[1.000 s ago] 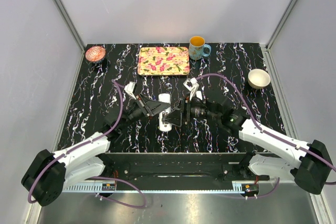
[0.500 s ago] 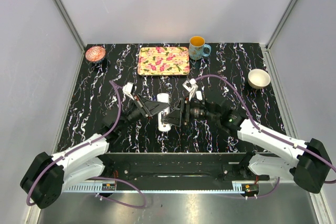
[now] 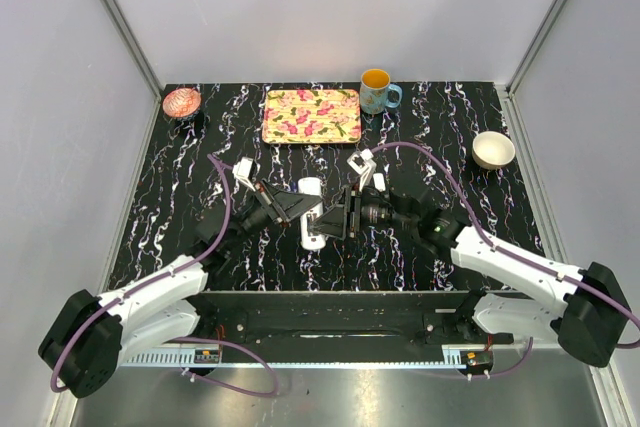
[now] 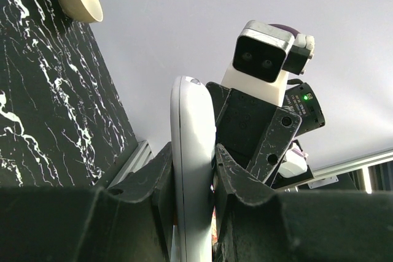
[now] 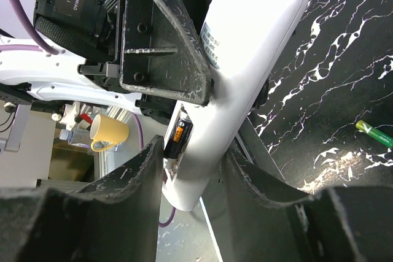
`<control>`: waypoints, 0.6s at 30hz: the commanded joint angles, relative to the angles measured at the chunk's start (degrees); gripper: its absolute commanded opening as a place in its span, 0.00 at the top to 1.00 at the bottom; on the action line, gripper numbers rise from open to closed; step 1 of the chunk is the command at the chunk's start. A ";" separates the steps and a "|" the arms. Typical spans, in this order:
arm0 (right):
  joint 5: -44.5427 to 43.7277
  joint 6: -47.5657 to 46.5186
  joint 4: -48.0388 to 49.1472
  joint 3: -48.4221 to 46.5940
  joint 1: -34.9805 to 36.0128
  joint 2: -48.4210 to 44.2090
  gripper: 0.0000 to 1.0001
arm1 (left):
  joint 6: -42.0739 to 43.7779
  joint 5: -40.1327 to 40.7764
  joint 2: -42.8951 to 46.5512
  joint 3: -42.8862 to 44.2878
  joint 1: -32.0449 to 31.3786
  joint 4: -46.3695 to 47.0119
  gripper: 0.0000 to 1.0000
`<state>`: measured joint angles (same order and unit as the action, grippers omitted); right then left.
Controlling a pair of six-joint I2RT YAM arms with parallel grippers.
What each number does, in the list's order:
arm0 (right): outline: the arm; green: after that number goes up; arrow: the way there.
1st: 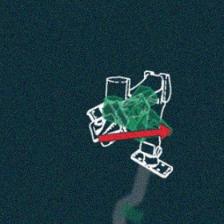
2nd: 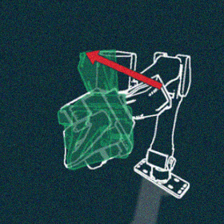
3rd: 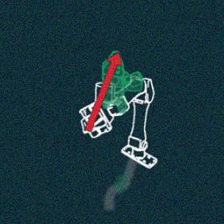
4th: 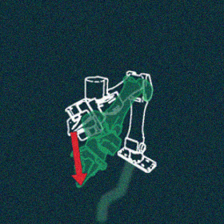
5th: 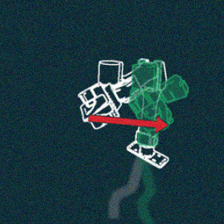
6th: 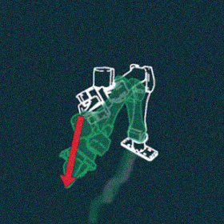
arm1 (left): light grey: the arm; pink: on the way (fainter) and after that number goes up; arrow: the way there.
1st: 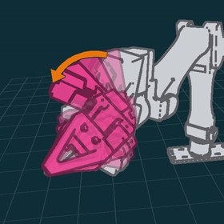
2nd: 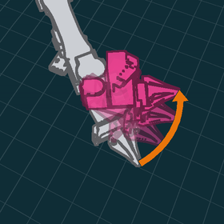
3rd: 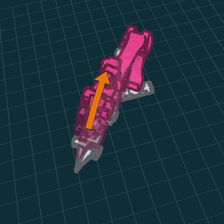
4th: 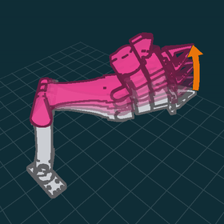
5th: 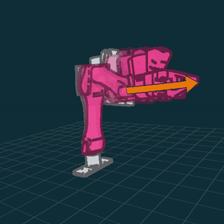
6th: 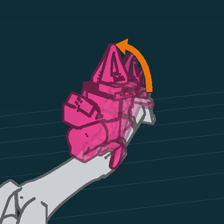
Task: Load the batteries into the remote control
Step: Load the battery into the remote control.
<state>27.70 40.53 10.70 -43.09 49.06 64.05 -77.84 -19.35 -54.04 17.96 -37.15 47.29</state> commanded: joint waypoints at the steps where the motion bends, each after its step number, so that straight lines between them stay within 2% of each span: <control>1: -0.02 -0.37 0.55 -1.29 -0.28 1.34 0.60 | -0.38 1.07 1.48 -0.03 -0.38 5.10 1.00; 13: 0.24 -0.54 -0.68 -2.79 -0.28 3.54 0.63 | 0.76 2.30 1.92 0.41 -1.00 3.69 1.00; 15: 0.25 -0.54 -1.03 -3.05 -0.37 3.01 0.44 | 0.94 2.30 2.18 0.33 -1.00 3.16 1.00; 18: -1.24 0.07 -1.65 -3.05 -0.28 0.64 0.29 | 2.51 2.92 2.89 0.24 -0.91 1.50 1.00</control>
<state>27.92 40.80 10.09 -43.90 49.04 66.83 -76.40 -17.96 -53.30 17.23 -37.82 45.87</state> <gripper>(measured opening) 0.631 0.286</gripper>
